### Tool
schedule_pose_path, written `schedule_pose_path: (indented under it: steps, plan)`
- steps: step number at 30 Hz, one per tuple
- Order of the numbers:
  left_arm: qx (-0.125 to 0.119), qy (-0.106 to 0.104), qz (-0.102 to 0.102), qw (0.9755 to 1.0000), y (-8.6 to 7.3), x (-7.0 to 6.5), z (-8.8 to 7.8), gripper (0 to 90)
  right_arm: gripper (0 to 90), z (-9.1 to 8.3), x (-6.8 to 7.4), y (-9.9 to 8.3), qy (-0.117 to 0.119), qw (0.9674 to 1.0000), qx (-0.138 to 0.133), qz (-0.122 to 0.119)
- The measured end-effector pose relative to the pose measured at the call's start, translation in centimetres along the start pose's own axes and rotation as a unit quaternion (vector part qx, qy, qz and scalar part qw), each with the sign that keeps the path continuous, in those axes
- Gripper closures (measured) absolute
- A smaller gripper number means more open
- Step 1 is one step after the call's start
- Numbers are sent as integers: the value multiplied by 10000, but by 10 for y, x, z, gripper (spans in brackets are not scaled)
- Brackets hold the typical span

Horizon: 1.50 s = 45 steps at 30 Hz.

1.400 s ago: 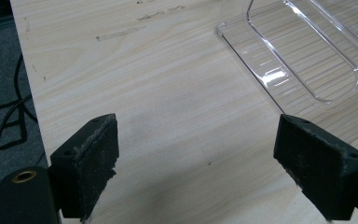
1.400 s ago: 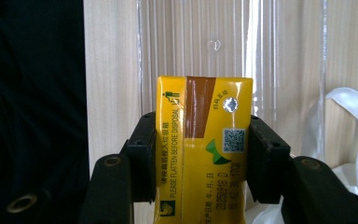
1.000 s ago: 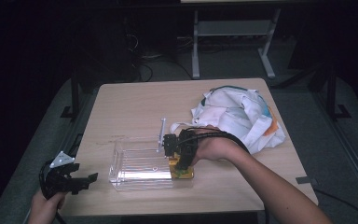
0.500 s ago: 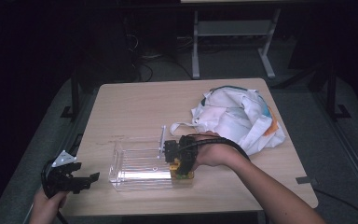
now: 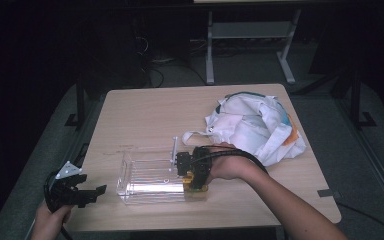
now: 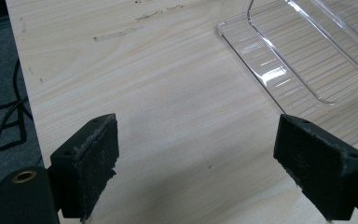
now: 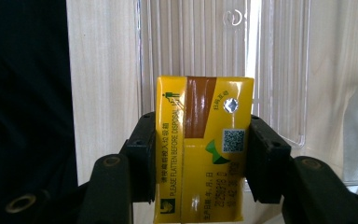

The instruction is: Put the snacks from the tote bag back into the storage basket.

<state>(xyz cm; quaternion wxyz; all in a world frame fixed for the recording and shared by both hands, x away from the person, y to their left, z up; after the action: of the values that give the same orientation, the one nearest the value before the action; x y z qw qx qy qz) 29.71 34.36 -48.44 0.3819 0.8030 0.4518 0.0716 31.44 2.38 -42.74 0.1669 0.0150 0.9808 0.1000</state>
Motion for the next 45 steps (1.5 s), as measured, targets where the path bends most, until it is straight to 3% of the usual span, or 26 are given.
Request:
schedule_pose_path:
  steps: [4,7,12,24,34,42,43,44,45]
  plan:
    - [39,-6,25,10000,0,0,1,138,507,-1,1,-1,16,10000,-5,0]
    - [49,-17,25,10000,-1,0,1,138,431,-11,-4,2,67,9993,-232,296]
    - [52,-9,-8,10000,-1,0,1,138,371,-26,-11,-1,27,9974,-486,537]
    - [92,-15,2,10000,-2,-1,2,138,351,-48,-27,-24,-207,9900,-827,1126]
    - [115,0,30,9999,-2,-1,3,138,350,-52,-39,-52,-388,9796,-988,1703]
    - [110,4,29,9999,-2,0,3,138,346,-47,-46,-79,-562,9677,-1014,2240]
    - [110,4,29,9999,-2,0,3,138,346,-47,-46,-79,-562,9677,-1014,2240]
    - [102,-5,29,9999,-2,0,3,138,345,-45,-47,-87,-610,9643,-1042,2356]
    - [112,8,27,9999,-2,0,3,138,346,-44,-46,-90,-620,9631,-1034,2406]
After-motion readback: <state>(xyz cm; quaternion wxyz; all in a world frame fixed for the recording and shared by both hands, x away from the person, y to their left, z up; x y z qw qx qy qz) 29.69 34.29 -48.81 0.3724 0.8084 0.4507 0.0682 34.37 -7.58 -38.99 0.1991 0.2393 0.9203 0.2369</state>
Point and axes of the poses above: each handheld gripper's, and its own axes: z roughly forward along the jaws, y roughly out of its top, x roughly to its left, the point moved 8 cm from there along z, roughly forward along the jaws, and after that the axes turned 15 degrees about -y, right-handed, at the moved point
